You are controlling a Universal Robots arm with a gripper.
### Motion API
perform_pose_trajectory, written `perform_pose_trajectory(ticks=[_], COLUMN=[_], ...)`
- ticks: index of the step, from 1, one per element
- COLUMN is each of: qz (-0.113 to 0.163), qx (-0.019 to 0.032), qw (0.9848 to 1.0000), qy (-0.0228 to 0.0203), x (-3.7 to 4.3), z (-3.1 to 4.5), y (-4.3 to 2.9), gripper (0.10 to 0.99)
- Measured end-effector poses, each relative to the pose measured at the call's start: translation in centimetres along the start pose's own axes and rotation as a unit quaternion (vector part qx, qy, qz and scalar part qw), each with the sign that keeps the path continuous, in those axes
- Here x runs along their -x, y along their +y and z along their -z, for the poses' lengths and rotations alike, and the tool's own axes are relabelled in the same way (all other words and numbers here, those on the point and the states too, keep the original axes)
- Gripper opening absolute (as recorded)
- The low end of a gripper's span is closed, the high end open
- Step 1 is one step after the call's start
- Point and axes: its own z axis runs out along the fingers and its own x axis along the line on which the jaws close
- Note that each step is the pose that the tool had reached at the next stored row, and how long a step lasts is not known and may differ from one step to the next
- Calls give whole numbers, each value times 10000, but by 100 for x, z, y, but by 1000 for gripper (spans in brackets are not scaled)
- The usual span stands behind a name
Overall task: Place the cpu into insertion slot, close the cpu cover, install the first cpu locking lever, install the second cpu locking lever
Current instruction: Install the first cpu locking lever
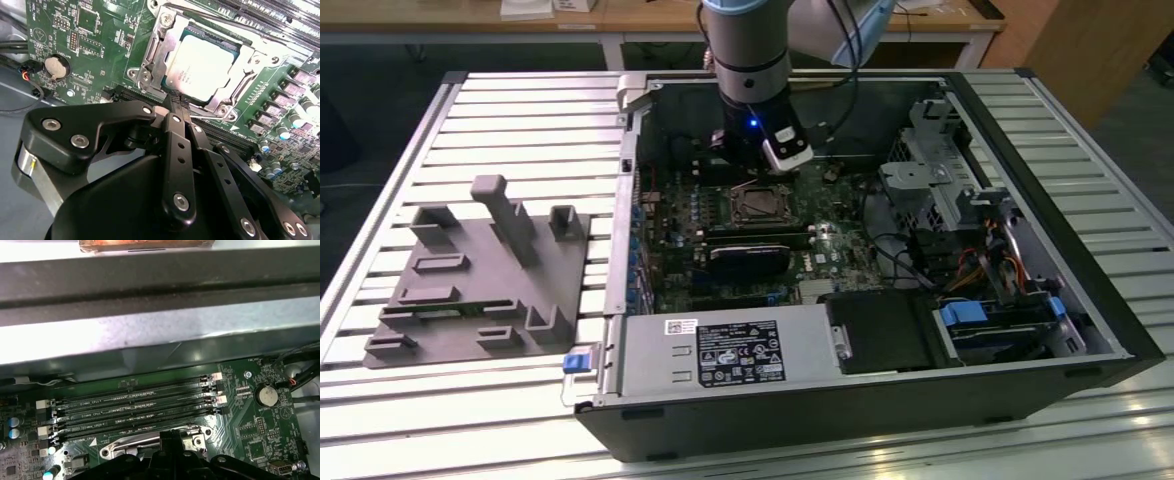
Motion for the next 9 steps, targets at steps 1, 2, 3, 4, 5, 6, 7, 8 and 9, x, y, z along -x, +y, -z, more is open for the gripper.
perform_pose_trajectory(ticks=[1, 2, 3, 4, 5, 6, 7, 8, 9], qz=[4, 9, 14, 18, 22, 26, 29, 31, 32], qx=[-20, -45, -68, -88, -108, -126, -141, -152, -159], qw=[10000, 10000, 10000, 10000, 9999, 9999, 9999, 9999, 9999], qy=[-5, -15, -27, -37, -45, -51, -56, -58, -59], x=[0, -1, -2, -3, -5, -6, -7, -10, -12], z=[-1, -3, -6, -8, -10, -12, -14, -17, -19], y=[2, 5, 9, 12, 16, 21, 29, 41, 53], gripper=[106, 106, 106, 106, 106, 106, 106, 106, 106])
